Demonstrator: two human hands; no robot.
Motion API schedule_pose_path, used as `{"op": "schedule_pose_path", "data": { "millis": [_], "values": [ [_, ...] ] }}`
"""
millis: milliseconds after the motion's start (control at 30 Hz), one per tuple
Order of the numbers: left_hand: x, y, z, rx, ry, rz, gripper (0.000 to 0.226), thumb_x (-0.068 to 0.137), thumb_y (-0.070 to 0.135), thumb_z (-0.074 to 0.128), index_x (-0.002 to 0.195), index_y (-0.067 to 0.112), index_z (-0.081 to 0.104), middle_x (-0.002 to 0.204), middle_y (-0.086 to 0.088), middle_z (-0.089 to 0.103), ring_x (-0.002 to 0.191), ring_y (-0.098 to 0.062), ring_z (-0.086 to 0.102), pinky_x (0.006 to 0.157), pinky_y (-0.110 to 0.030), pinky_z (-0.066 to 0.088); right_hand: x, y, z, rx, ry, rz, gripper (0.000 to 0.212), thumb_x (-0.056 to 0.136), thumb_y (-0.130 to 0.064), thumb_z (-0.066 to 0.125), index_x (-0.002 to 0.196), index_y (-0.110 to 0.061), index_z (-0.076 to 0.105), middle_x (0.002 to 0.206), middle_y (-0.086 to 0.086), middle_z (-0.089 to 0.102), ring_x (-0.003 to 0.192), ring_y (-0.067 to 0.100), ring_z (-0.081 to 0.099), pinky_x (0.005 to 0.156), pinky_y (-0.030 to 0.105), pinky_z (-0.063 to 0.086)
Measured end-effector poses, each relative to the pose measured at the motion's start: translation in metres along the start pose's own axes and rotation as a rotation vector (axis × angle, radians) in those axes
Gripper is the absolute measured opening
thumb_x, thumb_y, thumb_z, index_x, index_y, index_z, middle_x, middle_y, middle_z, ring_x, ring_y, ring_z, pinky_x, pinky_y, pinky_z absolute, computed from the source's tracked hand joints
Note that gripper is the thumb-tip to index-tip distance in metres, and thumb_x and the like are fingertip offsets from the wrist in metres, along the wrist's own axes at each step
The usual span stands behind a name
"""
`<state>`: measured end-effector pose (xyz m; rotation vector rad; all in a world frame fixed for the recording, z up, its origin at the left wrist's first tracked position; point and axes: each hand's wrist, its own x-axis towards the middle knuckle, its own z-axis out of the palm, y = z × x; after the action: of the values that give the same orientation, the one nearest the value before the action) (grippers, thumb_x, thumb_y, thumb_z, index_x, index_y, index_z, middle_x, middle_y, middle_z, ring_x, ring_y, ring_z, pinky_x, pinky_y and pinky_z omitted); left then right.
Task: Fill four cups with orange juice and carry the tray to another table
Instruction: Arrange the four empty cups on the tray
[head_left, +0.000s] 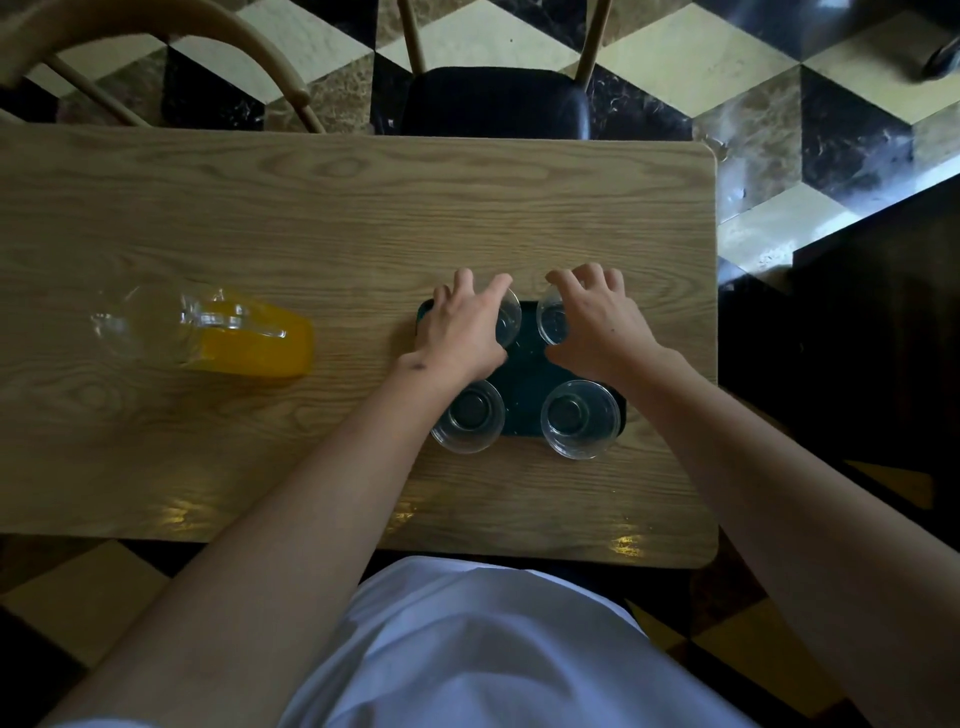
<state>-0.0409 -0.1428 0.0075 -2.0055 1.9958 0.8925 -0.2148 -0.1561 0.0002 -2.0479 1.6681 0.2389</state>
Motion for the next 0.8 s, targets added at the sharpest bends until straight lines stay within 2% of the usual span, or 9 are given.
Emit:
{"op": "schedule_pose_path", "data": {
  "millis": [300,800],
  "values": [
    [0.012,0.000,-0.001,0.031,-0.004,0.006,0.089,0.079,0.016,0.085,0.151,0.031,0.034,0.150,-0.013,0.034,0.132,-0.039,0.040,0.086,-0.043,0.045,0.003,0.002,0.001,0.011,0.000,0.020,0.091,0.070,-0.028,0.081,0.147,-0.015,0.034,0.142,0.013,0.041,0.130,0.036,0.035,0.093,0.049,0.049],
    [0.012,-0.003,-0.003,0.057,0.004,0.021,0.092,0.080,0.018,0.085,0.154,0.031,0.031,0.153,-0.014,0.032,0.134,-0.039,0.040,0.093,-0.045,0.046,0.009,0.002,0.003,0.102,-0.011,0.026,0.092,0.072,-0.029,0.081,0.149,-0.013,0.033,0.145,0.014,0.038,0.131,0.037,0.033,0.099,0.049,0.045]
  ]
}}
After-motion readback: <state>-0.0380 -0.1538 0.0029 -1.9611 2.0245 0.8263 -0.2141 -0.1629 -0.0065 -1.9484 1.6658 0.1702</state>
